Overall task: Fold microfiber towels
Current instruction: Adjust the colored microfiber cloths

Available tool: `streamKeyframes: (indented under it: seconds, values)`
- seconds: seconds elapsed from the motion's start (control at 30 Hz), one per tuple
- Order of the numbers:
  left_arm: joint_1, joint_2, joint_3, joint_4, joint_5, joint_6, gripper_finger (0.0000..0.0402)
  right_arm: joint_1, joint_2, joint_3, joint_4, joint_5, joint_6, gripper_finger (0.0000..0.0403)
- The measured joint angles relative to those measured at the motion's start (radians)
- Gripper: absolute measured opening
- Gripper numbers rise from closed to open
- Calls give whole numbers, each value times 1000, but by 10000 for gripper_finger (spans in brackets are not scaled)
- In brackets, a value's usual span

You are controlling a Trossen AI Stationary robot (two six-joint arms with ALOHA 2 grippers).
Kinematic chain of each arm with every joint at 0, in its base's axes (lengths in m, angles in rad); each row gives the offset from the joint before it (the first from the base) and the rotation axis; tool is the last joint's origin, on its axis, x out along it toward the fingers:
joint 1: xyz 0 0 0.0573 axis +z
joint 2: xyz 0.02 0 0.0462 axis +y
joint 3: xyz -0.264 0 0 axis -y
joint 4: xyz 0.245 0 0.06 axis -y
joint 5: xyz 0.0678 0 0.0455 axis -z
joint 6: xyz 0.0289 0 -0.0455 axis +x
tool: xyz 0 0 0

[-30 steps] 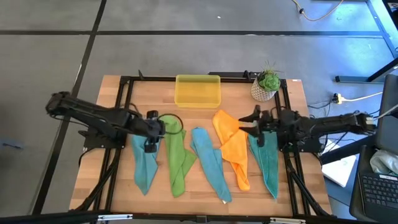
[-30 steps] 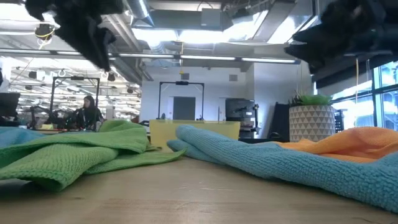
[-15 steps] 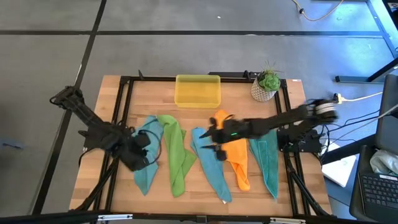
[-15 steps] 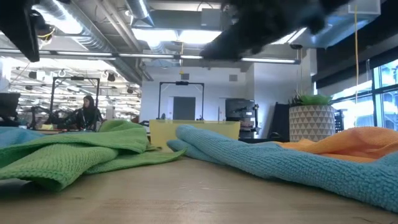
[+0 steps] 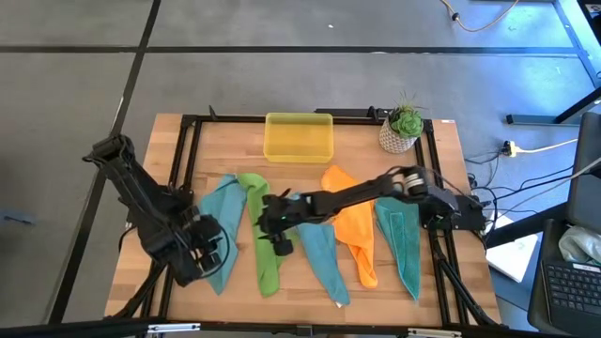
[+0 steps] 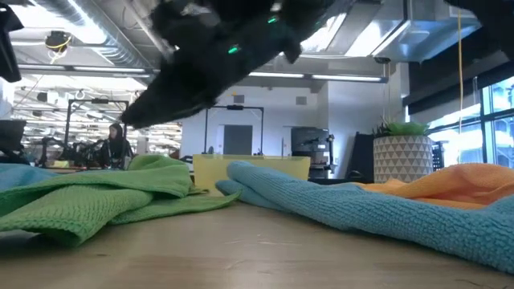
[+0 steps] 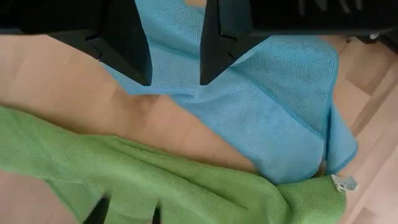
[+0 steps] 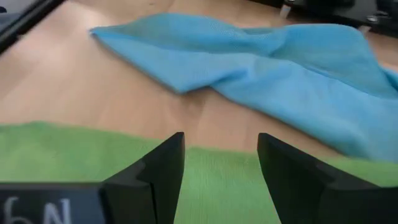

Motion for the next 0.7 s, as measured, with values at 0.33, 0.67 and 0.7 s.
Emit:
streamKeyframes:
  seconds: [0.33,0.67,0.7]
  values:
    - [-10,23,0,-4,3,46,127,-81,161,162,-269,26,57,204]
    - [-27,22,0,-11,8,28,127,-149,73,152,-1059,81,70,204]
    - [-29,21,0,-10,8,21,127,-150,67,138,-1133,96,85,204]
